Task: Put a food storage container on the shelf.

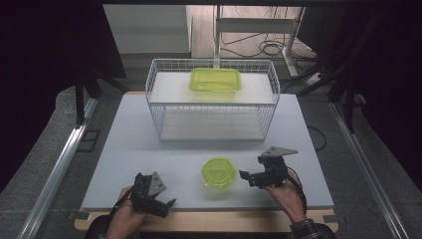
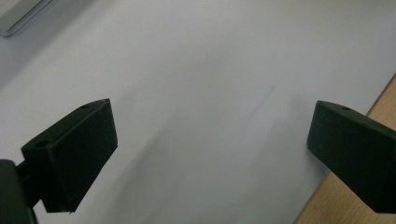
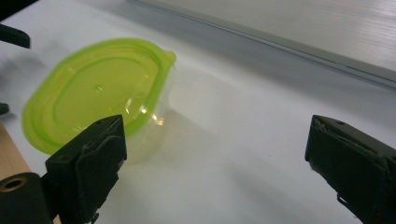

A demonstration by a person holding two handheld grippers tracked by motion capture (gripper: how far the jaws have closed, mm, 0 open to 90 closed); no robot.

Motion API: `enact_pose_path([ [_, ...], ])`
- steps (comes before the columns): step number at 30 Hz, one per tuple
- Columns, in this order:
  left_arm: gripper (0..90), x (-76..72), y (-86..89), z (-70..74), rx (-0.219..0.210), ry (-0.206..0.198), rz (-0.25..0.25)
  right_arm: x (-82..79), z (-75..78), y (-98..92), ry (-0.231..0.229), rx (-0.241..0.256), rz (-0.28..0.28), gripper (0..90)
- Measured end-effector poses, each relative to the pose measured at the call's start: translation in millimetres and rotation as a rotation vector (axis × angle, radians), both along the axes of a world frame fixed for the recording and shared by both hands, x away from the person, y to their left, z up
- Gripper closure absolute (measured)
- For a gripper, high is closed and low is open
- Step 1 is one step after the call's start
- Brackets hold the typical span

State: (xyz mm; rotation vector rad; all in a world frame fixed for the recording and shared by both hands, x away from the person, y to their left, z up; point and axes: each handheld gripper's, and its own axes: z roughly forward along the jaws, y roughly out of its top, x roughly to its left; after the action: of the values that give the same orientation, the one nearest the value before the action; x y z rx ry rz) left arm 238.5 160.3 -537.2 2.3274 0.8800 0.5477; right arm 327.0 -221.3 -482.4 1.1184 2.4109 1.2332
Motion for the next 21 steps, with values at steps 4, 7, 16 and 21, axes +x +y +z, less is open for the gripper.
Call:
enact_pose_path([
  [4,1.3,0.4,0.0,-0.2,0.013,0.001,-0.003,4.0,3.7,5.8,0.037,0.010,0.024,5.1],
  [7,1.3,0.4,-0.7,-0.8,0.011,0.002,-0.003,7.4,4.4,10.5,0.058,0.012,0.032,5.1],
  [16,1.3,0.4,-1.0,-1.1,0.019,0.003,-0.008,17.3,13.1,20.8,0.121,0.047,0.052,11.8],
  [21,1.3,0.3,-0.6,-0.9,0.014,0.000,-0.006,27.7,15.4,25.2,0.162,0.092,0.081,26.1],
])
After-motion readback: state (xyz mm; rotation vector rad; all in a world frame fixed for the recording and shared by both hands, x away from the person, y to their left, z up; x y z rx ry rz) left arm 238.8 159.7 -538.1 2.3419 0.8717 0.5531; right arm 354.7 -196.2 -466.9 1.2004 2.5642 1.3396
